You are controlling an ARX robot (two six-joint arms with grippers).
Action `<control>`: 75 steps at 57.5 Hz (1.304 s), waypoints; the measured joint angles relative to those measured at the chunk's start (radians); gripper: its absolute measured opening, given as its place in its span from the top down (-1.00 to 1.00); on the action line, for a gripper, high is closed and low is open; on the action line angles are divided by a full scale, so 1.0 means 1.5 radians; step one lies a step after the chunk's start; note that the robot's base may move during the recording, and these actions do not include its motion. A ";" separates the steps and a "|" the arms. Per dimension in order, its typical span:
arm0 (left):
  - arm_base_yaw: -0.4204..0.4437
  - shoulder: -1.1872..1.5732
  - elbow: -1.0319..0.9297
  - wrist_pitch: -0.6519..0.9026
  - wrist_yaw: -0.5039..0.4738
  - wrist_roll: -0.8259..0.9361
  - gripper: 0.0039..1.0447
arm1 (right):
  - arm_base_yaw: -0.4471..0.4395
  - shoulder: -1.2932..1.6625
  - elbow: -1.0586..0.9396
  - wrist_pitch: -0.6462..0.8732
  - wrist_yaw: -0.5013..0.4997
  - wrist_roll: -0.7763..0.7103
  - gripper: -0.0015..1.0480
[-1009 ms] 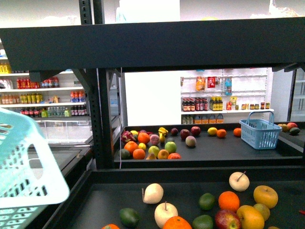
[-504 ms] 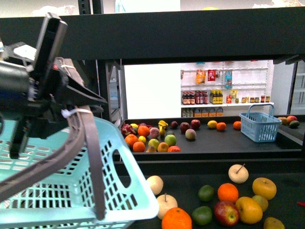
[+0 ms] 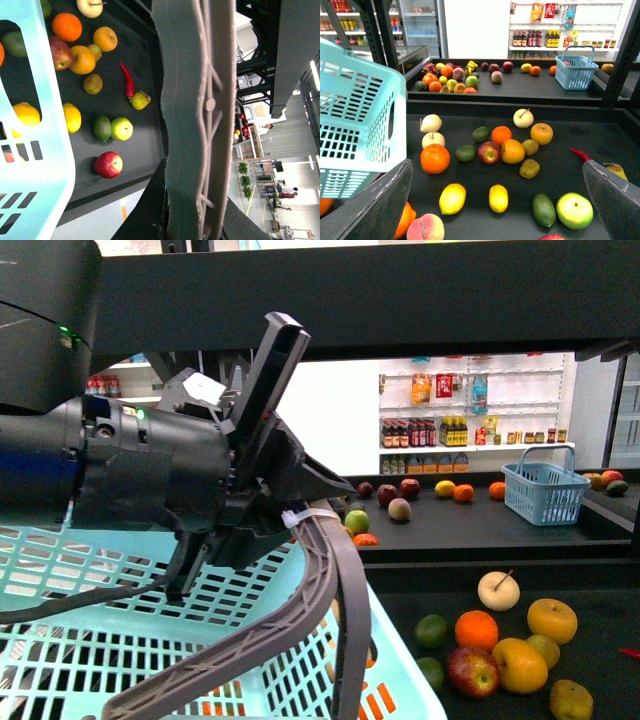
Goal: Pick lemon from shelf
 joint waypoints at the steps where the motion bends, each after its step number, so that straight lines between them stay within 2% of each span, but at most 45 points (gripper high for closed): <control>1: -0.002 0.001 0.001 0.001 0.000 0.000 0.81 | 0.000 0.000 0.000 0.000 0.000 0.000 -0.95; 30: -0.054 0.032 0.026 0.033 -0.027 -0.003 0.81 | 0.000 0.000 0.000 0.000 0.001 0.000 -0.95; 35: -0.054 0.033 0.026 0.033 -0.027 -0.003 0.81 | 0.035 0.103 0.054 -0.123 0.158 0.067 -0.95; 37: -0.054 0.033 0.026 0.033 -0.029 -0.004 0.81 | 0.026 0.160 0.068 -0.126 0.181 0.081 -0.95; 41: -0.054 0.033 0.027 0.033 -0.029 -0.002 0.81 | -0.015 0.275 0.084 -0.074 0.160 0.092 -0.95; 48: -0.054 0.034 0.027 0.033 -0.031 -0.002 0.81 | -0.107 0.542 0.148 0.074 0.024 0.081 -0.95; 52: -0.054 0.034 0.027 0.033 -0.030 -0.002 0.81 | -0.137 0.686 0.202 0.138 -0.030 0.063 -0.95; 57: -0.054 0.034 0.027 0.033 -0.030 -0.001 0.81 | -0.155 0.875 0.285 0.194 -0.062 0.036 -0.95; 66: -0.054 0.034 0.028 0.033 -0.030 -0.001 0.81 | -0.157 1.228 0.460 0.240 -0.054 -0.019 -0.95; 75: -0.054 0.034 0.028 0.033 -0.028 -0.001 0.81 | -0.146 1.406 0.599 0.214 -0.034 -0.030 -0.95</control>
